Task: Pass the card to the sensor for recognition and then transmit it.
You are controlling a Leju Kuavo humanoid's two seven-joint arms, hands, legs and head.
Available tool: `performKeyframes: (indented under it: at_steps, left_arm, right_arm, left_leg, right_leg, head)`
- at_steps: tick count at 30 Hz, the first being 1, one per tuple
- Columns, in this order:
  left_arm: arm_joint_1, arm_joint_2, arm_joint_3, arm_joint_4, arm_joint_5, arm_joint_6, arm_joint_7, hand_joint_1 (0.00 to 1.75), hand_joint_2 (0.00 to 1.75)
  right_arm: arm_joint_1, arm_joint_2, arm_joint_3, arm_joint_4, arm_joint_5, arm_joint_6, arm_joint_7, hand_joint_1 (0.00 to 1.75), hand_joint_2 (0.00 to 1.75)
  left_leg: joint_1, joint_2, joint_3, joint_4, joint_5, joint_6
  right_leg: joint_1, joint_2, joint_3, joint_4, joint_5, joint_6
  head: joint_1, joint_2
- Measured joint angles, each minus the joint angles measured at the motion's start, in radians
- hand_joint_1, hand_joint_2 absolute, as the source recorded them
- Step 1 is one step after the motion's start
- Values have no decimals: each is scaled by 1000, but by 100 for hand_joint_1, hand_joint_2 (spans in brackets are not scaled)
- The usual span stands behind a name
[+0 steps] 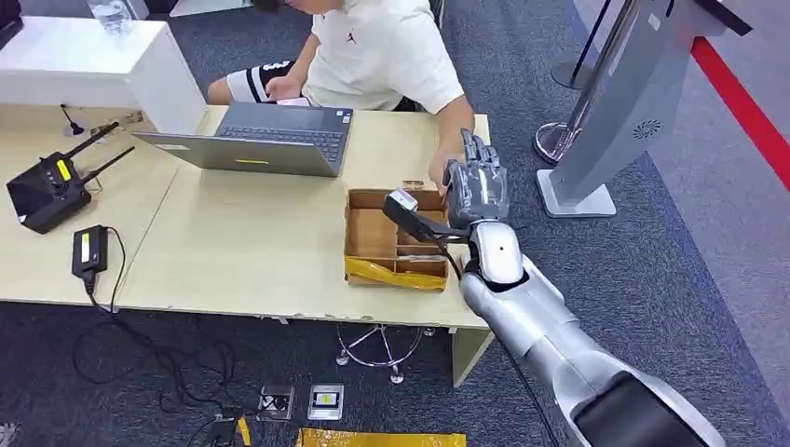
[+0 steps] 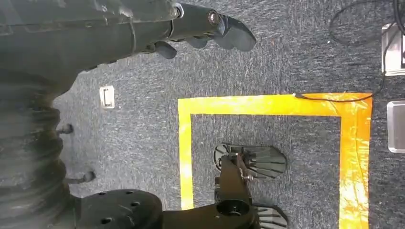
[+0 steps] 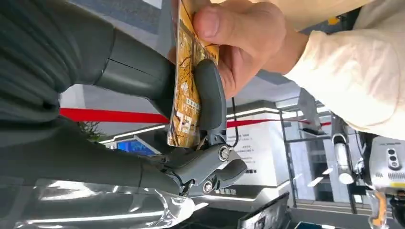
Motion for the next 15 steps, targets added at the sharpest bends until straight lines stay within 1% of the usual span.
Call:
performKeyframes:
  at_steps: [2, 5, 9, 11, 13, 15]
  left_arm:
    - [0, 0, -4, 0, 0, 0, 0, 0, 175]
    - [0, 0, -6, 0, 1, 3, 0, 0, 175]
    - [0, 0, -7, 0, 8, 11, 0, 0, 175]
    - [2, 0, -7, 0, 15, 13, -2, 0, 175]
    - [4, 0, -7, 0, 25, 16, -5, 0, 175]
    - [8, 0, -7, 0, 37, 21, -14, 0, 175]
  right_arm:
    - [0, -3, 2, 5, 11, -12, 6, 0, 175]
    - [1, -7, 5, 13, 5, -58, 4, 0, 175]
    - [11, -14, -5, 9, -61, -177, -70, 0, 175]
    - [29, -16, -24, -17, -46, -196, -110, 0, 175]
    - [60, -18, -49, -74, -20, -200, -146, 0, 175]
    - [100, -19, -64, -146, -6, -201, -158, 0, 175]
  left_leg:
    - [0, 0, 0, 0, 0, 0]
    - [0, 0, 0, 0, 0, 0]
    - [0, 0, 0, 0, 0, 0]
    - [0, 0, 0, 0, 0, 0]
    - [0, 0, 0, 0, 0, 0]
    - [0, 0, 0, 0, 0, 0]
  right_leg:
    - [0, 0, 0, 0, 0, 0]
    - [0, 0, 0, 0, 0, 0]
    - [0, 0, 0, 0, 0, 0]
    - [0, 0, 0, 0, 0, 0]
    - [0, 0, 0, 0, 0, 0]
    - [0, 0, 0, 0, 0, 0]
  head:
    - [0, 0]
    - [0, 0]
    - [0, 0]
    - [0, 0]
    - [0, 0]
    - [0, 0]
